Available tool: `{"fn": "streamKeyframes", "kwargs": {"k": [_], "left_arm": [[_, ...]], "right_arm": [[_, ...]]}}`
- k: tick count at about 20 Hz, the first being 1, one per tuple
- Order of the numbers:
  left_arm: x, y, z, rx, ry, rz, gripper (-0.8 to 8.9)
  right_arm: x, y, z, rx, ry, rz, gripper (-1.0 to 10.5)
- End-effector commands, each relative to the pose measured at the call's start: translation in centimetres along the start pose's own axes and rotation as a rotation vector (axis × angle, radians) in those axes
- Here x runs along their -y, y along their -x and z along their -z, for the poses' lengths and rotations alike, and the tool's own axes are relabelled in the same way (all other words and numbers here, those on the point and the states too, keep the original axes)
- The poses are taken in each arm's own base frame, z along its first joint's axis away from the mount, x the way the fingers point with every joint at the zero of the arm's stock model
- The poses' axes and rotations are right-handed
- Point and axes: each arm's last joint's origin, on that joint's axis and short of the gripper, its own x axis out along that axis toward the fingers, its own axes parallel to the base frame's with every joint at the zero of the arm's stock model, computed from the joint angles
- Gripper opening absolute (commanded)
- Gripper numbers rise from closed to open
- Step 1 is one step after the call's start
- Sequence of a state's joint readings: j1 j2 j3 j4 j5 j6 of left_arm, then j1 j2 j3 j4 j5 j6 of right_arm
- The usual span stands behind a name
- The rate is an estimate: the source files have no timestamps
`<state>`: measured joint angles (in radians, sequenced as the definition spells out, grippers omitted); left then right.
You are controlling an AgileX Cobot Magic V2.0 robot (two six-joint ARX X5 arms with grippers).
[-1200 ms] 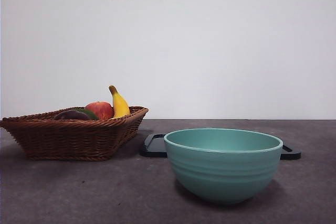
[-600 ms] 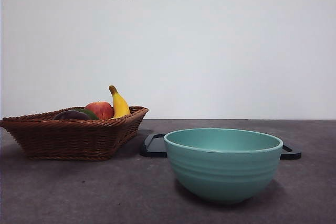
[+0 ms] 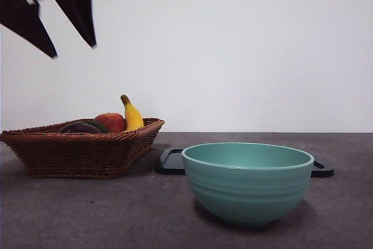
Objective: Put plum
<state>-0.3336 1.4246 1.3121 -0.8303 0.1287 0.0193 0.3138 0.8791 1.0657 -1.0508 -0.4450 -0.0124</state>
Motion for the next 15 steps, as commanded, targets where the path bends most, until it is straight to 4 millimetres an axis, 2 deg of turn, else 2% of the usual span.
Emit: {"fn": "streamKeyframes", "kwargs": {"k": [1, 4, 10, 15], "left_arm": [[0.0, -2.3, -0.8, -0.029, -0.045, -0.008, 4.14], [-0.4, -5.5, -0.7, -0.109, -0.063, -0.047, 4.14], [-1.0, -10.4, -0.1, -0.218, -0.105, -0.061, 4.14], [-1.3, -13.1, 0.2, -0.246, -0.106, -0.059, 4.14]], "right_arm": [[-0.2, 0.2, -0.4, 0.009, 0.015, -0.003, 3.8], [-0.2, 0.2, -0.4, 0.009, 0.015, -0.003, 3.8], [-0.2, 0.2, -0.4, 0.007, 0.008, -0.004, 3.8], [-0.2, 0.2, -0.3, -0.002, 0.002, -0.004, 3.8]]}}
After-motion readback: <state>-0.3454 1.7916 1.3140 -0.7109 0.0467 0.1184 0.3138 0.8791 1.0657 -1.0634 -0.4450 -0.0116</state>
